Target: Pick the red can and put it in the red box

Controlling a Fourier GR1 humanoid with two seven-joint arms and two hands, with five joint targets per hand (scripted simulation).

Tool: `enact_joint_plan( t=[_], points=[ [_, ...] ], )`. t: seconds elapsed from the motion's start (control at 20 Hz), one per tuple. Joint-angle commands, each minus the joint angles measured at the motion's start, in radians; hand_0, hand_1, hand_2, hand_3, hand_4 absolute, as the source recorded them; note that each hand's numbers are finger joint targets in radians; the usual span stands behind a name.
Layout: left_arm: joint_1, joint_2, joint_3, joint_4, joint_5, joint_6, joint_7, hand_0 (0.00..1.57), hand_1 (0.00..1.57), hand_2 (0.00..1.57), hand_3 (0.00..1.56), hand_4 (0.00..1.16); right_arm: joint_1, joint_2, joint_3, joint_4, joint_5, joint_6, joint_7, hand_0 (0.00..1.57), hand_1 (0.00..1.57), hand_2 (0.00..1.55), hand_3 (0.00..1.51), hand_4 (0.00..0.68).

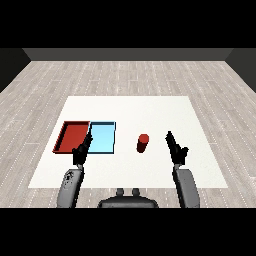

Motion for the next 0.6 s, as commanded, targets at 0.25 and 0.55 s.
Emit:
enact_joint_plan(
  t=[0.25,0.55],
  points=[
    [0.041,0.000,0.082,0.023,0.023,0.009,-0.070,0.00,0.00,0.00,0.00,0.00,0.047,-0.023,-0.022,-0.063,0.027,-0.001,0.029,0.00,0.00,0.00,0.00,0.000],
    [-0.003,-0.055,0.093,0.001,0.040,0.016,-0.385,0.00,0.00,0.00,0.00,0.00,-0.005,0.018,-0.023,-0.053,-0.094,0.108,-0.216,0.00,0.00,0.00,0.00,0.000]
  ],
)
